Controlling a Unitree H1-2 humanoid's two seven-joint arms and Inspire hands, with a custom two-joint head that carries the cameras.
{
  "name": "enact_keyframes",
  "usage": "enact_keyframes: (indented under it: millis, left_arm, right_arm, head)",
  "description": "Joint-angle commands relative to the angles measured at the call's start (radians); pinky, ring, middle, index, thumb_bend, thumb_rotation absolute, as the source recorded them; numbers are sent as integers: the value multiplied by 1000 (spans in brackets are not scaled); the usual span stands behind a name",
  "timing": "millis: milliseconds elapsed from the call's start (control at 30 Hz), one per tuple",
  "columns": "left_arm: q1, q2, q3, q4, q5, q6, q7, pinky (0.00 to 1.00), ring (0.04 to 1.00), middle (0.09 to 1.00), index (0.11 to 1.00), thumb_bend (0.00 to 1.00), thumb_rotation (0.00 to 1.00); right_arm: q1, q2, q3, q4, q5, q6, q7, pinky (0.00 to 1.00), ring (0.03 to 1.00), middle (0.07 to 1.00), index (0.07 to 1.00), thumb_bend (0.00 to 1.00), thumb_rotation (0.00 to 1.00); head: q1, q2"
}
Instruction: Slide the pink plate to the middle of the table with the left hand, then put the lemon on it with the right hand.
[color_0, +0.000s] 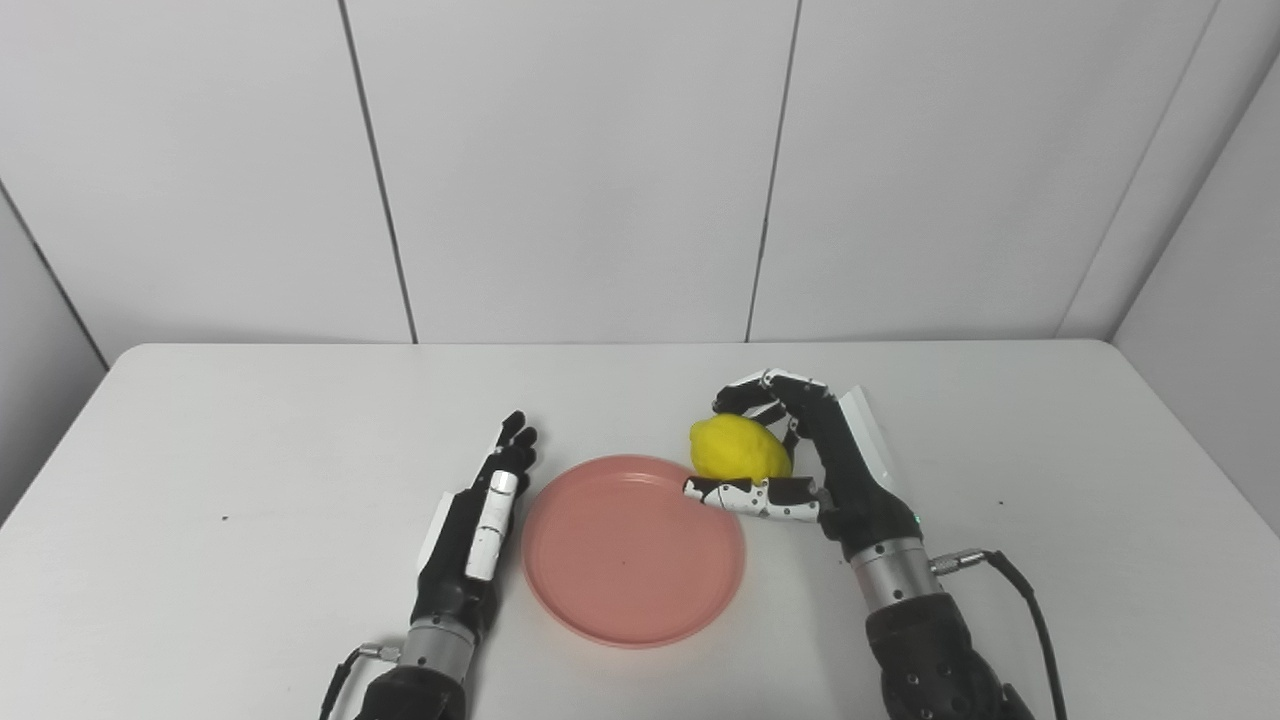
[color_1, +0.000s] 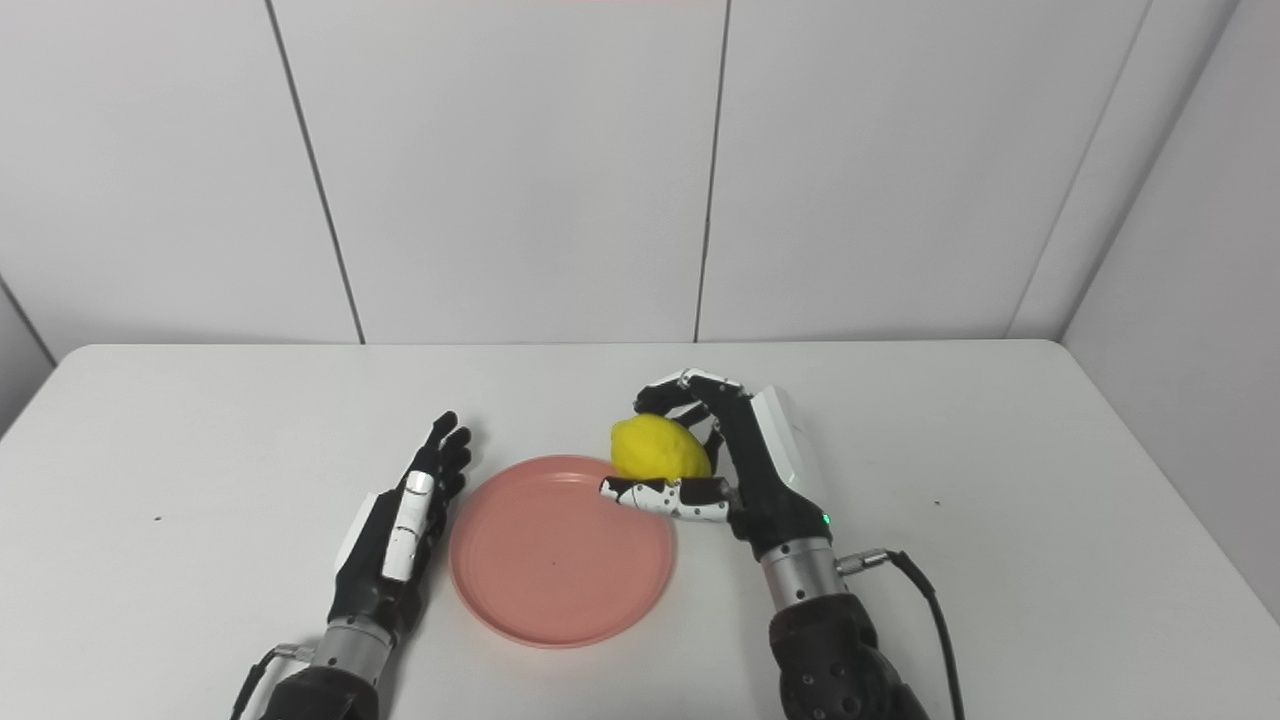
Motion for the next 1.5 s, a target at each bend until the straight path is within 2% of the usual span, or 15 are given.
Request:
enact_keyframes:
  millis: [0,100,300,333,400,433,600,667,733,1000,1300,1367,1433,1467]
  left_arm:
    - [-28,-18,-8,-21,12,-23,10,1000,986,974,977,658,1000]
    - [-31,-19,-12,-9,21,-28,17,1000,991,978,981,667,1000]
    - [-32,-21,-19,-4,53,-37,36,1000,999,975,977,641,1000]
    - [-33,-21,-19,-3,57,-37,39,1000,999,972,974,651,1000]
    - [-34,-20,-18,0,64,-41,43,1000,998,970,971,652,1000]
    - [-34,-20,-18,0,68,-42,45,1000,995,969,969,651,1000]
    - [-38,-21,-17,0,71,-45,52,1000,990,969,968,638,1000]
    - [-38,-21,-16,1,69,-49,51,1000,990,972,971,635,1000]
    - [-38,-20,-16,1,68,-51,52,1000,986,971,972,633,1000]
    - [-37,-21,-16,2,57,-45,43,1000,986,975,972,639,1000]
    - [-32,-19,-13,-8,49,-33,40,1000,989,970,970,653,1000]
    - [-32,-19,-12,-9,48,-32,40,1000,985,970,973,655,1000]
    - [-31,-18,-12,-10,39,-34,33,1000,984,974,977,655,1000]
    - [-30,-17,-11,-11,32,-35,28,1000,986,977,979,656,1000]
  right_arm:
    - [-38,0,3,-1,1,-83,-5,218,384,475,514,510,0]
    - [-43,5,15,46,20,-128,-2,223,358,476,522,507,0]
    - [-57,25,49,127,2,-160,-1,168,332,448,530,504,0]
    - [-59,28,53,140,1,-165,-1,160,398,426,517,510,0]
    - [-64,33,64,171,0,-187,-4,151,434,407,508,512,0]
    - [-67,34,71,190,0,-202,-3,162,386,449,508,510,0]
    - [-78,33,99,263,-3,-258,1,258,373,480,527,508,0]
    - [-80,32,110,282,-22,-268,-4,199,389,497,494,512,0]
    - [-83,34,119,300,-38,-270,-6,195,352,460,524,505,0]
    - [-95,35,136,353,-72,-294,-16,280,365,479,536,505,0]
    - [-104,21,166,374,-180,-307,-51,333,383,474,558,504,0]
    - [-102,23,164,375,-183,-315,-57,370,400,483,558,505,0]
    - [-99,20,164,374,-185,-336,-67,546,619,675,509,499,106]
    - [-98,16,166,374,-189,-350,-72,615,689,733,607,511,183]
  head:
    - [0,0]
    - [38,-2]
    - [68,-5]
    - [69,-6]
    - [68,-7]
    - [68,-7]
    - [66,-9]
    - [65,-9]
    - [62,-10]
    - [59,-11]
    - [49,-7]
    - [49,-7]
    - [48,-6]
    - [47,-6]
